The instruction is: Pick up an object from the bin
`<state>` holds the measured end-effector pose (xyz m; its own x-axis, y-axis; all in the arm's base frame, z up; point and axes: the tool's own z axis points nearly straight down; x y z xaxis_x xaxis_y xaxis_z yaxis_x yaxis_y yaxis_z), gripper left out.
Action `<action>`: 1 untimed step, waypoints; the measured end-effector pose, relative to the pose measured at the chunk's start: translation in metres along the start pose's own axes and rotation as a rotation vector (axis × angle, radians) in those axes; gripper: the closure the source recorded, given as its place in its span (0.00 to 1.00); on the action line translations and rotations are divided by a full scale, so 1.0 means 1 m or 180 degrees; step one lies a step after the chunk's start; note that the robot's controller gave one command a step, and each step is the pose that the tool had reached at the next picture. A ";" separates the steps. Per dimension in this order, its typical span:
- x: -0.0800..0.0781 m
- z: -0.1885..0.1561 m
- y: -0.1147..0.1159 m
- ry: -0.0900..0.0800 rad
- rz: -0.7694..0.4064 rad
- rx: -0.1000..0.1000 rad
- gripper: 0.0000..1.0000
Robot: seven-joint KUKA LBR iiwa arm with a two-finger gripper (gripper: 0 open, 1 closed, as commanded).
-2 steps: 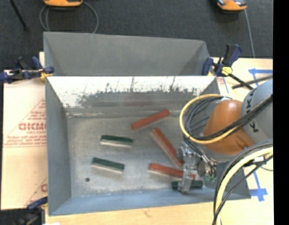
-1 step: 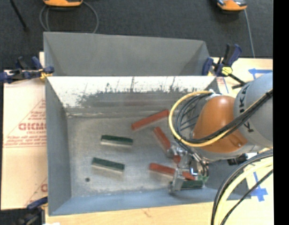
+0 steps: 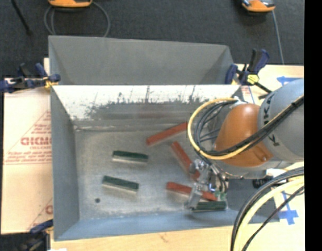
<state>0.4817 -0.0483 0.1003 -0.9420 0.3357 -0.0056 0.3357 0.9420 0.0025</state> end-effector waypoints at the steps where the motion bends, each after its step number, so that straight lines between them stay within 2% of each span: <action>1: 0.008 0.029 0.006 -0.0007 0.0569 -0.0005 0.00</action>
Offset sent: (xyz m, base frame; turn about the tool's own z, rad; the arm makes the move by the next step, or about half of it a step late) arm -0.0077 0.0081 -0.0303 0.1824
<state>0.4765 -0.0399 0.0713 -0.8673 0.4977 -0.0072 0.4977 0.8673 0.0052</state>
